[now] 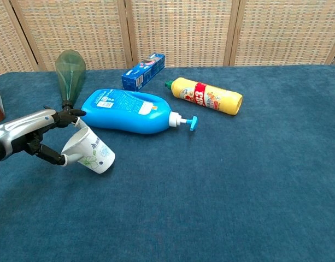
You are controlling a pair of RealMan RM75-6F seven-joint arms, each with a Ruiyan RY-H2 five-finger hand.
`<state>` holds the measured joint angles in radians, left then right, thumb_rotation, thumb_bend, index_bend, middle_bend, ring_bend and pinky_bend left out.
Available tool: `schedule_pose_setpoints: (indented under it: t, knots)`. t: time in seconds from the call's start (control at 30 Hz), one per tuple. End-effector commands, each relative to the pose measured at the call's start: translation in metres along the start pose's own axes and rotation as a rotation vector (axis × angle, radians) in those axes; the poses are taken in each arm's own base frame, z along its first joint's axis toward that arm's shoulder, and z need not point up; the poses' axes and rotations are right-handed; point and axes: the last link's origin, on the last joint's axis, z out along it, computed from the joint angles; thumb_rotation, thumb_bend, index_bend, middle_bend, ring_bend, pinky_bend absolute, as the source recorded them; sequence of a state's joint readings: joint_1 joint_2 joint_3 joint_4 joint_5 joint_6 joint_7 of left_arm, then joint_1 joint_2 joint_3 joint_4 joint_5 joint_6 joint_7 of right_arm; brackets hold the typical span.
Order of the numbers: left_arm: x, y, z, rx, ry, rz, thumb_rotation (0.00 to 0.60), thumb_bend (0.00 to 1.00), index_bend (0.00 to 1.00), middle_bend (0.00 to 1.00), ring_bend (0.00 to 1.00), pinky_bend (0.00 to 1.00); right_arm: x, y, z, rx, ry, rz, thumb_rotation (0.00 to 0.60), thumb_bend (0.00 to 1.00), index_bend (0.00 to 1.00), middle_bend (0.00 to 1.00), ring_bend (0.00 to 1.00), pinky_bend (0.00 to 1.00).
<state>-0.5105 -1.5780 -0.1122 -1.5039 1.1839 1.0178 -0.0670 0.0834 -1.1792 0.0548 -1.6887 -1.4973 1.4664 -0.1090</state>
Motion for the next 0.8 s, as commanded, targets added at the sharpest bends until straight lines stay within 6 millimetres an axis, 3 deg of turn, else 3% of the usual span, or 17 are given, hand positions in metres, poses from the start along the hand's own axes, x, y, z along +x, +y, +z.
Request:
schedule_pose_setpoints:
  t: [0.03,0.4,0.53,0.8]
  knots:
    - [-0.002,-0.003,-0.001,0.004,-0.009,0.000,0.600,0.34,0.37,0.00,0.00,0.00,0.000,0.000,0.000,0.000,-0.001,0.002,0.600,0.08,0.00,0.00,0.00,0.00]
    - [0.009,-0.021,-0.019,0.067,-0.055,0.142,0.600,0.26,0.31,0.00,0.00,0.00,0.002,0.000,-0.002,0.005,0.003,0.008,0.600,0.08,0.00,0.00,0.00,0.00]
    - [0.017,-0.024,-0.024,0.087,-0.052,0.188,0.587,0.26,0.22,0.00,0.00,0.00,0.002,0.000,-0.003,0.004,0.003,0.011,0.600,0.08,0.00,0.00,0.00,0.00]
    - [0.041,-0.003,-0.029,0.068,-0.035,0.271,0.583,0.25,0.17,0.00,0.00,0.00,0.002,-0.001,-0.004,0.007,0.003,0.013,0.600,0.08,0.00,0.00,0.00,0.00]
